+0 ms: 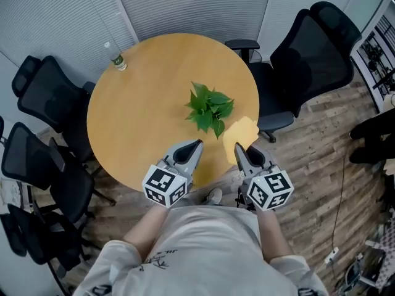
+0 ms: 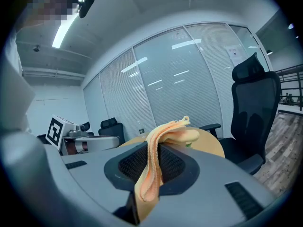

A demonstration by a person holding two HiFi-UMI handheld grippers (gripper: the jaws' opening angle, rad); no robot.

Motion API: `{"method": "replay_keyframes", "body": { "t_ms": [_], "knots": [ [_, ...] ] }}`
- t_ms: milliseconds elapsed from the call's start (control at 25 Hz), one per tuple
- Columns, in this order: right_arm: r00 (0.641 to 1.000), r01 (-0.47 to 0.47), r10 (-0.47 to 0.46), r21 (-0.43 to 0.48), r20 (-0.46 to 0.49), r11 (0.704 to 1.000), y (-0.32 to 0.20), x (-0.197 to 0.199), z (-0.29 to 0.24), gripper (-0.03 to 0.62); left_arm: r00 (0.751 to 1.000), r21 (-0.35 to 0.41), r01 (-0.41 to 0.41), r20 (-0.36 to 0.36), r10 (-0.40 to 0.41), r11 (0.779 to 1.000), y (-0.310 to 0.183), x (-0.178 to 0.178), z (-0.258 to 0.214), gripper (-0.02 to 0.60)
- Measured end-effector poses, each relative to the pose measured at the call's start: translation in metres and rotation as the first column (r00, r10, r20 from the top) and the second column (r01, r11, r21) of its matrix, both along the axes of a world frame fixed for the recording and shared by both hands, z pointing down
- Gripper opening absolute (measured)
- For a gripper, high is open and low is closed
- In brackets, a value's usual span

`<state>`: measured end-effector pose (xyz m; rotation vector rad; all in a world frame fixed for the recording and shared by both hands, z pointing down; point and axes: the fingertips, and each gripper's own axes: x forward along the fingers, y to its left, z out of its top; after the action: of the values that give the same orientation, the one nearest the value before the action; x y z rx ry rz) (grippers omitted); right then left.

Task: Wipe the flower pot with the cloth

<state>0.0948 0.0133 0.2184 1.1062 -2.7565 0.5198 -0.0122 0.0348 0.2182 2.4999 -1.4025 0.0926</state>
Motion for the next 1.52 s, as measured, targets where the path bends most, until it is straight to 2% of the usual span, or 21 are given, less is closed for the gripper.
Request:
{"method": "replay_keyframes", "body": {
  "t_ms": [280, 720, 880, 1080, 1280, 1520],
  "knots": [
    [1.000, 0.008, -0.008, -0.035, -0.008, 0.999, -0.008, 0.001, 0.017, 0.058, 1.000, -0.029, 0.022, 0.003, -0.022, 0.999, -0.009, -0.012, 0.014, 0.011],
    [0.994, -0.112, 0.110, -0.098, -0.025, 0.989, -0.019, 0.004, 0.031, 0.058, 0.994, -0.096, -0.090, 0.045, 0.095, 0.991, -0.026, -0.030, 0.032, 0.011],
    [0.990, -0.140, 0.136, -0.107, -0.037, 0.984, -0.029, 0.002, 0.039, 0.058, 0.993, -0.111, -0.099, 0.053, 0.106, 0.989, -0.034, -0.039, 0.044, 0.011],
    [0.986, -0.161, 0.155, -0.132, -0.054, 0.978, -0.038, 0.002, 0.053, 0.058, 0.993, -0.120, -0.090, 0.066, 0.098, 0.989, -0.047, -0.055, 0.066, 0.011],
    [0.981, -0.183, 0.171, -0.147, -0.086, 0.972, -0.052, 0.005, 0.076, 0.058, 0.994, -0.086, -0.080, 0.068, 0.086, 0.993, -0.061, -0.071, 0.092, 0.011],
    [0.977, -0.197, 0.181, -0.152, -0.112, 0.969, -0.073, 0.008, 0.106, 0.058, 0.994, -0.117, -0.084, 0.061, 0.091, 0.990, -0.072, -0.079, 0.137, 0.011]
  ]
}}
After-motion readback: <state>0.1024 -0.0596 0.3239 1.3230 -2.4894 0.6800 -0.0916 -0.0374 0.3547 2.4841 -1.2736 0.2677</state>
